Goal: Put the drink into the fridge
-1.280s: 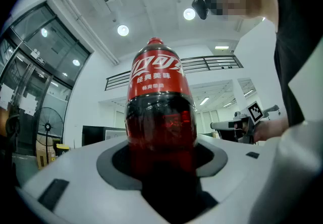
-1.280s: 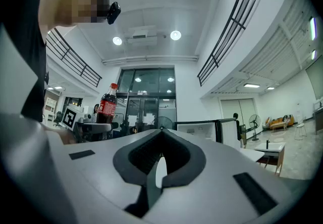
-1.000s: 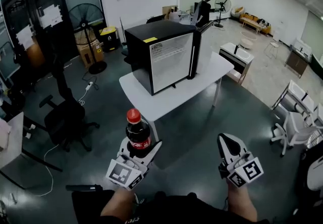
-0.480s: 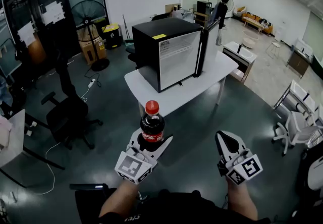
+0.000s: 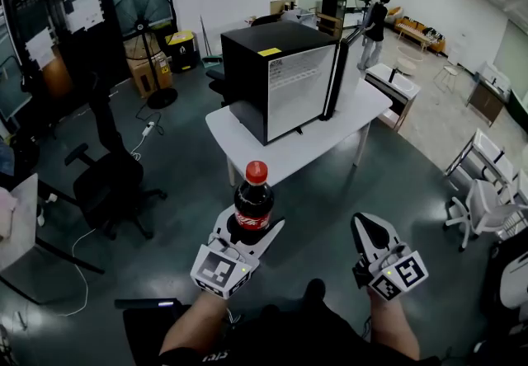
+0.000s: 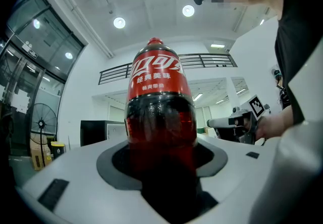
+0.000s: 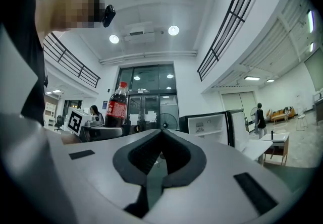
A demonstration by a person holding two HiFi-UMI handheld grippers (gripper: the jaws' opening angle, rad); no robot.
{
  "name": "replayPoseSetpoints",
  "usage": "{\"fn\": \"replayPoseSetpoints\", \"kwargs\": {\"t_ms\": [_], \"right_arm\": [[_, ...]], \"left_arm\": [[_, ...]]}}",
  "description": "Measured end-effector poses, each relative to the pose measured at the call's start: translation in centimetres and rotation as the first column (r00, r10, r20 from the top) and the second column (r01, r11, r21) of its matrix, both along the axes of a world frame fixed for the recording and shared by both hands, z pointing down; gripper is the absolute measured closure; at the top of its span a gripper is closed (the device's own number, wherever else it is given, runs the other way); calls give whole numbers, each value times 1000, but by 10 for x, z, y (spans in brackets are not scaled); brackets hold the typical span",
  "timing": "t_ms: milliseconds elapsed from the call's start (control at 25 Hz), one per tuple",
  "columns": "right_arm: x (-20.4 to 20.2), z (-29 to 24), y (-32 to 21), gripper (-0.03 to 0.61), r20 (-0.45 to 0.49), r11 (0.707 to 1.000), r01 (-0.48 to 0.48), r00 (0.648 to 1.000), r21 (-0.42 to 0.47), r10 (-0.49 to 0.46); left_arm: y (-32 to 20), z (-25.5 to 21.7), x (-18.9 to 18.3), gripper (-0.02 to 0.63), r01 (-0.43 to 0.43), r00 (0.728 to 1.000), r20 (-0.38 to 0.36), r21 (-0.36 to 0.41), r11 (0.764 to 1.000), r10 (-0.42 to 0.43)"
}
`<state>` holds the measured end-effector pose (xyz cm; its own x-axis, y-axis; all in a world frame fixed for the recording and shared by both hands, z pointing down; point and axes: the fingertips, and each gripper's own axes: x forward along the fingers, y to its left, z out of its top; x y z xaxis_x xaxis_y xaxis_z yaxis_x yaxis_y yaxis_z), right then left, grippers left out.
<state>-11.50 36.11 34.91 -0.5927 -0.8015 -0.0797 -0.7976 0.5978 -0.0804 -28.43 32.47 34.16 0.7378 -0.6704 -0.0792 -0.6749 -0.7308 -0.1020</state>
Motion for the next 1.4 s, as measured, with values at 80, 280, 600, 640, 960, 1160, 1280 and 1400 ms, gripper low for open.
{"fn": "replayPoseSetpoints", "kwargs": {"t_ms": [80,280,600,640,960,1160,1280,1400], "right_arm": [[2,2,-8,561,3,1000,1,1000,-1,-1],[21,8,-39,561,17,1000,14,1000,-9,-14],[79,26,-124,561,42,999,16,999,-40,-15],[88,28,-136,561,43,999,18,999,-44,-16],[153,37,-214,561,46,997,25,999,-66,-22],[198,35,-241,561,56,997,20,998,-71,-16],[221,27,-252,561,65,998,18,998,-56,-15],[240,20,-259,560,56,999,23,998,-36,-21]], "left_arm": [[-7,3,0,342,5,1000,-1,-2,1000,-5],[-35,9,15,342,23,1000,-6,-33,999,-23],[-119,15,63,342,29,999,-20,-67,997,-31],[-131,15,71,342,34,999,-18,-69,997,-36],[-213,8,136,342,42,999,-31,-66,997,-44],[-243,4,182,342,30,999,-36,-68,997,-33],[-254,2,206,342,20,998,-50,-82,996,-24],[-263,2,227,342,25,998,-53,-86,996,-30]]}}
